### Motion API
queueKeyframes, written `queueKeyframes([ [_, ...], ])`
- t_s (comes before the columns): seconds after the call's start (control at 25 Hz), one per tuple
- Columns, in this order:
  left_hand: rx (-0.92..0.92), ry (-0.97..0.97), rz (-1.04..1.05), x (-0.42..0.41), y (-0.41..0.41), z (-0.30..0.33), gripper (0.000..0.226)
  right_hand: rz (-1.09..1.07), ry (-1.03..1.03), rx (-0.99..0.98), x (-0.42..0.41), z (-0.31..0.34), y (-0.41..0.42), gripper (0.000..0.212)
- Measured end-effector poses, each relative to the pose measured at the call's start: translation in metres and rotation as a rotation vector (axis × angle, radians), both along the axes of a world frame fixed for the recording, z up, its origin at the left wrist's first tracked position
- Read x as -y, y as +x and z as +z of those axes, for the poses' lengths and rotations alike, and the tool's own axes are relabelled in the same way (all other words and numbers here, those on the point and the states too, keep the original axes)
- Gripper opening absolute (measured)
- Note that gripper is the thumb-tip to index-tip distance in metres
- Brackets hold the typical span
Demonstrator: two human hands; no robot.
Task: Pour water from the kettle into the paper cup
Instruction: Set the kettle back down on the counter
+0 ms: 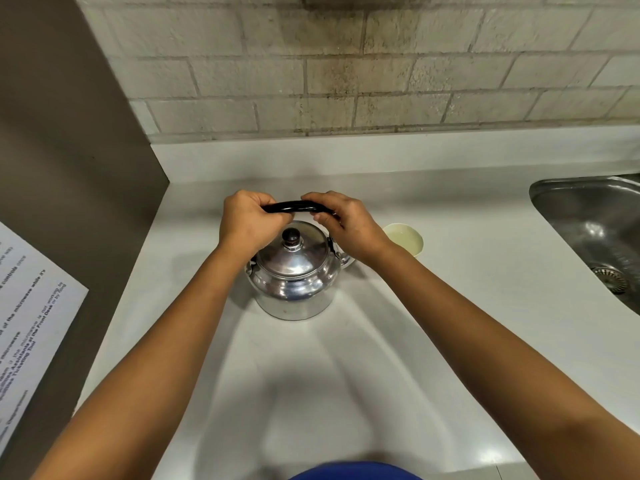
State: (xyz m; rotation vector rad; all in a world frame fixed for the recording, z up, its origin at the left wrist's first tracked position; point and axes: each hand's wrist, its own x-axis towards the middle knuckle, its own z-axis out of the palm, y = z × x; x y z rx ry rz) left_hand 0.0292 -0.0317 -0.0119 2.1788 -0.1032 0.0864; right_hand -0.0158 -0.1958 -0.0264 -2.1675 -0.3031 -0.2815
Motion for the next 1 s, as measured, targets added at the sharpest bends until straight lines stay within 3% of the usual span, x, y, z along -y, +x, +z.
queueKeyframes([
  [0.68, 0.069, 0.018, -0.062, -0.004, -0.002, -0.008, 0.032, -0.045, 0.054, 0.008, -0.004, -0.007, -0.005, 0.034],
  [0.96, 0.137, 0.133, -0.180, -0.017, -0.007, 0.000, 0.010, -0.122, 0.066, -0.019, 0.003, -0.001, -0.013, 0.031],
  [1.0, 0.176, 0.156, -0.186, -0.019, -0.010, 0.005, 0.019, -0.136, 0.055, -0.028, 0.002, 0.003, -0.016, 0.031],
])
